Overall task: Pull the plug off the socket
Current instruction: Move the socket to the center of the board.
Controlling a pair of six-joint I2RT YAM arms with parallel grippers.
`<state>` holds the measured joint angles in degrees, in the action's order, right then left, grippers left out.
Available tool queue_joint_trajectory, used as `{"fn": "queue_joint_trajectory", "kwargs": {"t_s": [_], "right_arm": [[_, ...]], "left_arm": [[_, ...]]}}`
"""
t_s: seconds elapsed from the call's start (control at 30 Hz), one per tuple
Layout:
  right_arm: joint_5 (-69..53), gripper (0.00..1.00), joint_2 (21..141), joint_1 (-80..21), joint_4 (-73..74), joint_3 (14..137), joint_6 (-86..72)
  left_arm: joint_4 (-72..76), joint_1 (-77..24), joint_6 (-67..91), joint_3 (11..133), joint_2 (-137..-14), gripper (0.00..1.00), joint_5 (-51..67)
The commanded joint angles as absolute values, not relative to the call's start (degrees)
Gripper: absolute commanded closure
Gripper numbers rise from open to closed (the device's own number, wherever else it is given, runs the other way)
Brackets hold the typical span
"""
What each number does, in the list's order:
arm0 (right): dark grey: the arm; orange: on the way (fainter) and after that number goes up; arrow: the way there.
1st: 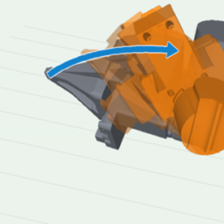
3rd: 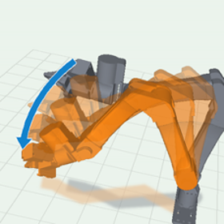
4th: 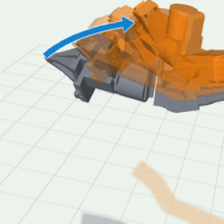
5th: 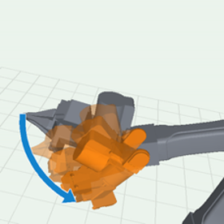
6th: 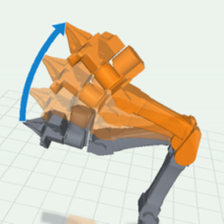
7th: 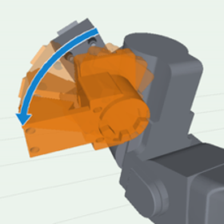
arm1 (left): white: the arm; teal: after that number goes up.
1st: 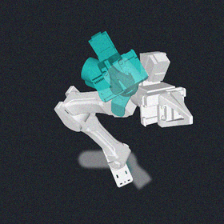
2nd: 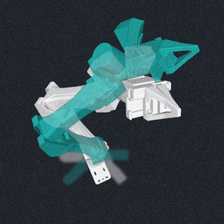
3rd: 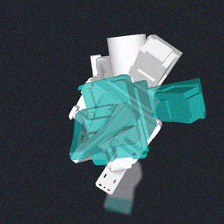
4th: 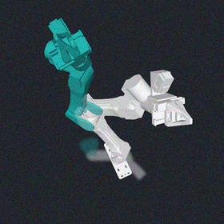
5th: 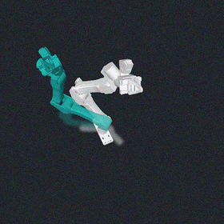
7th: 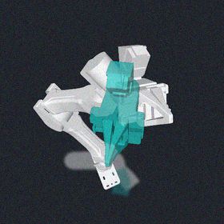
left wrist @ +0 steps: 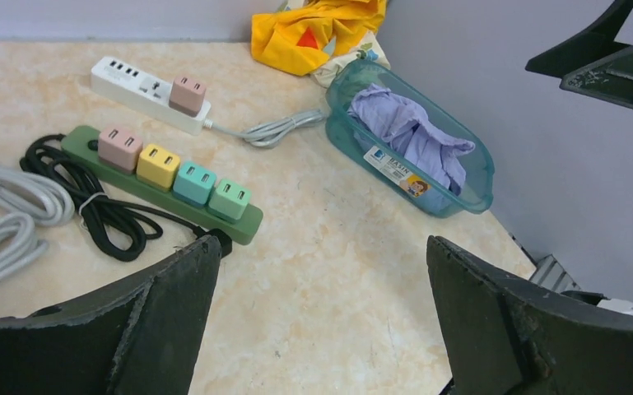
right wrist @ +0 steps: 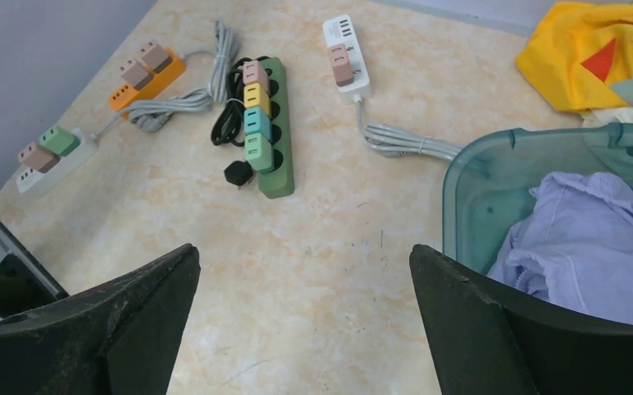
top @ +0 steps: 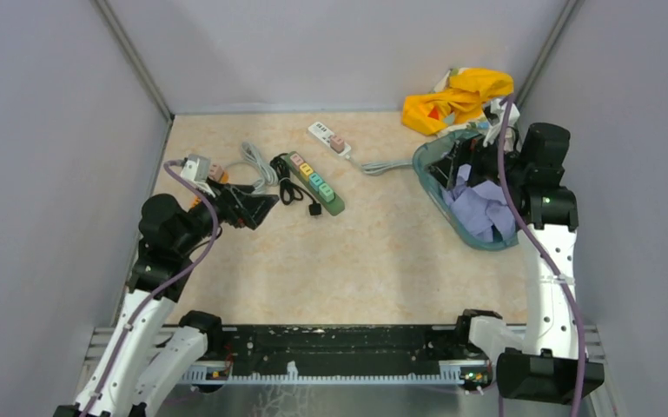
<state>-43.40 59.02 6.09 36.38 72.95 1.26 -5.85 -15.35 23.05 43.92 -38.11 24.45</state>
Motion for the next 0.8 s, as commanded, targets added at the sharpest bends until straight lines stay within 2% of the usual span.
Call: {"fn": "queue_joint_trajectory", "kwargs": {"t_s": [0.0, 0.1, 0.23, 0.4, 0.47, 0.63, 0.77], "right_arm": [[-37.69, 0.01, 59.15, 4.94, 33.49, 71.85, -1.14], [-37.19, 0.01, 58.97, 4.43, 32.21, 70.03, -1.35], [-45.42, 0.01, 58.45, 2.11, 29.69, 65.65, 3.87], [-49.4, 0.01, 58.88, -2.14, 27.91, 60.41, 9.68], [-50.79, 0.01, 59.47, -3.38, 26.77, 58.62, 10.88], [-52.46, 0.01, 59.65, -4.94, 21.4, 52.38, 12.38], [-54.13, 0.01, 59.94, -5.39, 19.02, 48.68, 14.41]], "left_arm": [[-1.26, -13.65, 29.83, 39.44, -36.58, 0.0, 25.89], [2.1, -12.77, 34.47, 35.51, -35.93, 0.0, 27.55], [5.5, -11.9, 39.25, 30.78, -35.57, 0.0, 29.55], [7.05, -13.61, 42.16, 27.75, -37.17, 0.0, 30.13], [5.7, -17.78, 41.04, 28.37, -38.19, 0.0, 26.74], [0.79, -35.1, 36.55, 30.76, -41.25, 0.0, 6.7], [0.61, -41.44, 35.68, 31.14, -44.84, 0.0, 0.49]]}}
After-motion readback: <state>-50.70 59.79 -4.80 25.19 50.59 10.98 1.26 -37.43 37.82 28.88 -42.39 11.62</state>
